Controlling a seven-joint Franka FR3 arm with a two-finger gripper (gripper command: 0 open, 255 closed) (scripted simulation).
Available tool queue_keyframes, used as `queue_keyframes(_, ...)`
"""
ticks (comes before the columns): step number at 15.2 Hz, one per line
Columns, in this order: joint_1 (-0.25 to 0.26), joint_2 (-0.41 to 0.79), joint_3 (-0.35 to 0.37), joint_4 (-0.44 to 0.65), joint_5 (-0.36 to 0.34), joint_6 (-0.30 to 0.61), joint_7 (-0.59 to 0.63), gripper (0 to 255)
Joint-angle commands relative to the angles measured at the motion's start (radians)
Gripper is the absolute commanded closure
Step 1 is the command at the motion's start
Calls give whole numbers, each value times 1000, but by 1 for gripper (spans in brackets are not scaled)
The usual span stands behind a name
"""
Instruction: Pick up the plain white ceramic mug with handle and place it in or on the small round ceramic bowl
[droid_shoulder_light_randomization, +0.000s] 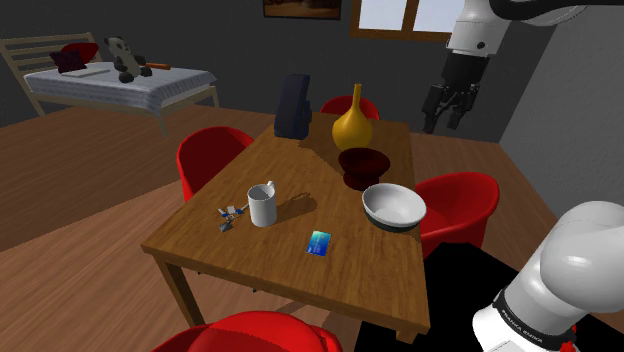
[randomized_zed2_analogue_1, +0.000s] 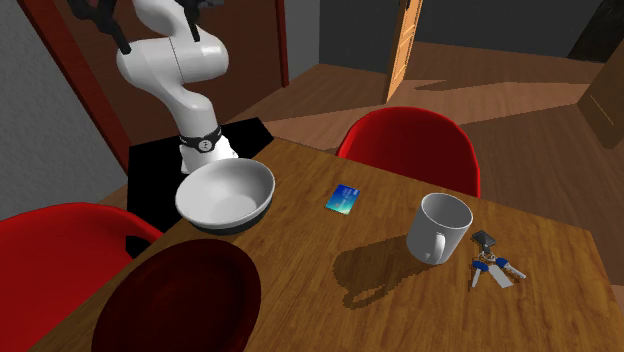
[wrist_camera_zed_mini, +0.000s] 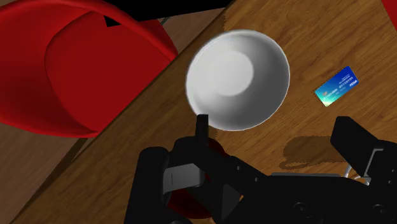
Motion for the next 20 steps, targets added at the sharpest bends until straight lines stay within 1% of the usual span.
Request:
queue_keyframes(1,0,0,0,0,0,0,0,0)
queue_keyframes(6,34,105,82,0,39,115,77,0)
queue_keyframes(11,63,235,160,32,60,222,153,0)
queue_keyframes(16,85,384,233,96,58,316,232,0)
queue_keyframes(20,101,515,286,170,35,378,301,0)
